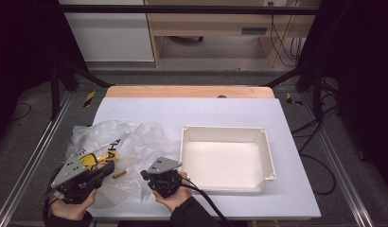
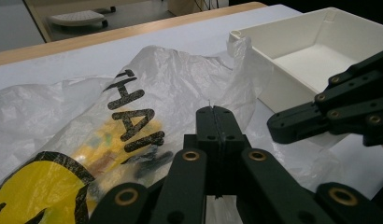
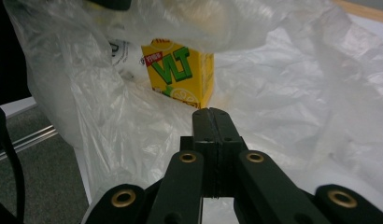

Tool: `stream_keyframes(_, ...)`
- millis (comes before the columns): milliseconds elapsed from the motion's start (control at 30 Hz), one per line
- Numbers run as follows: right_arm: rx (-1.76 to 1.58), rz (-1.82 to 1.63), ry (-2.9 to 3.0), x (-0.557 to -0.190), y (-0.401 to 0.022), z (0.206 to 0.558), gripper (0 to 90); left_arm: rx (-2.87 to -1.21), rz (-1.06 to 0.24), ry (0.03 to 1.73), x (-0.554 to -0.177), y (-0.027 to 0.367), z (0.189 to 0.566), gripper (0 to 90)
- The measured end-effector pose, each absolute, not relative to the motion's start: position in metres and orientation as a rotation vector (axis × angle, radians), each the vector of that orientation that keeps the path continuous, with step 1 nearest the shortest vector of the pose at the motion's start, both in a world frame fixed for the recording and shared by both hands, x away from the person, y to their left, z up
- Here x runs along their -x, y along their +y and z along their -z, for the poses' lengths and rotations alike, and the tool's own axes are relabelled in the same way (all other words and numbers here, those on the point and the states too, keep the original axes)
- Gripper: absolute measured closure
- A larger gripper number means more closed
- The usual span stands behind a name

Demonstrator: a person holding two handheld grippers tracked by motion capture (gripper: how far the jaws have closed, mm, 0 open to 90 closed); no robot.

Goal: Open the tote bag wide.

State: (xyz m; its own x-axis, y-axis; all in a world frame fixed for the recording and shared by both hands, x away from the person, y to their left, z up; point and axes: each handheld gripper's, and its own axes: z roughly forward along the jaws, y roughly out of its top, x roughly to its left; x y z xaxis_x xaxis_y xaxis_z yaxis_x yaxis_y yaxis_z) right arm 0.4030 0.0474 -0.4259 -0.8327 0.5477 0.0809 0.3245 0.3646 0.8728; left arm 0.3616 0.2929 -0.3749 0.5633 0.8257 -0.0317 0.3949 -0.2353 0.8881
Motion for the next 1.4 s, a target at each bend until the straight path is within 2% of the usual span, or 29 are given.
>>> stream_keyframes(500,-0.828,-1.384,2.482,-0.404,0.068,0.465,90.0,-1.833,-0.573,1.008,-0.36,0.298,0.379,90.0)
stream_keyframes(1400,-0.837,-1.285,2.563,-0.402,0.083,0.489,90.0,-1.782,-0.631,1.02,-0.352,0.309,0.384,90.0)
